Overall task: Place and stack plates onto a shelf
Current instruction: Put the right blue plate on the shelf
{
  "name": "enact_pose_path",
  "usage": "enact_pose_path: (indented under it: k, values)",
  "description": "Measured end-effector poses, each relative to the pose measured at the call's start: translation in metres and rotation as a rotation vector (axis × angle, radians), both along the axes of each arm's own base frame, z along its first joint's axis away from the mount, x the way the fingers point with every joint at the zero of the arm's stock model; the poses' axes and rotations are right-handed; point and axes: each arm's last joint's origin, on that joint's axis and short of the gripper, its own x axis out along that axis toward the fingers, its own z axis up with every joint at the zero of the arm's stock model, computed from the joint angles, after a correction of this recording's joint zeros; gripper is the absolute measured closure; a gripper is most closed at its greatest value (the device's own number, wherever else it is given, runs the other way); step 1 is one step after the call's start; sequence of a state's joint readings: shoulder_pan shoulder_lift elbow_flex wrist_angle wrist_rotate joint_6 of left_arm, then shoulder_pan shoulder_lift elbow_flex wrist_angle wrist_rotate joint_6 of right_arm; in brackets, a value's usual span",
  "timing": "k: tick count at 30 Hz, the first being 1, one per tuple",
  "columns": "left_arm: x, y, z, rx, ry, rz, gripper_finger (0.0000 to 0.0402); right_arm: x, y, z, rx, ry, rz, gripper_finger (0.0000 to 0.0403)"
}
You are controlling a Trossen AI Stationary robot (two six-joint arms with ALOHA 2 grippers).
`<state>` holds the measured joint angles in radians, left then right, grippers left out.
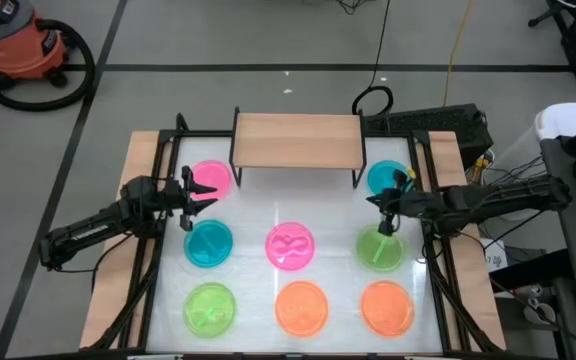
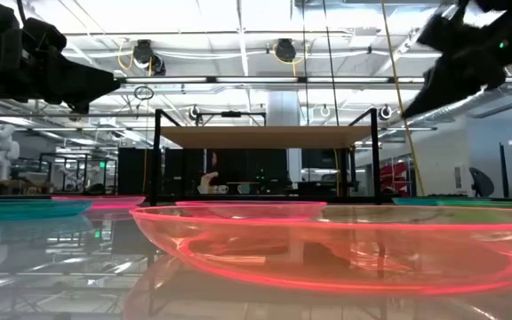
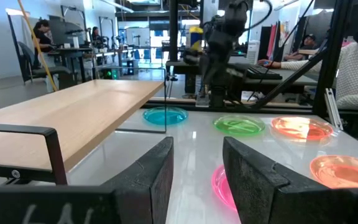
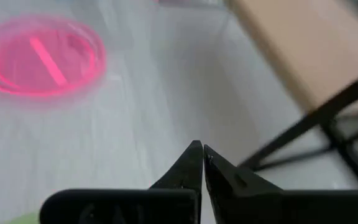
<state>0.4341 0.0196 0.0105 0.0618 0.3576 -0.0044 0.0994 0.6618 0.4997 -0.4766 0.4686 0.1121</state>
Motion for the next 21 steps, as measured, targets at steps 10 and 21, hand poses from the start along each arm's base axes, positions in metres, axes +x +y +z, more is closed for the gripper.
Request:
enact_pose_path:
  k: [10, 21]
  values:
    - [0.0, 0.0, 0.0, 0.0, -0.001, 0.0, 0.0256, 0.011, -0.008, -0.02, 0.124, 0.123, -0.134, 0.0344]
    - [0.0, 0.0, 0.0, 0.0, -0.001, 0.0, 0.0256, 0.015, -0.03, -0.046, 0.176, 0.303, -0.407, 0.0242]
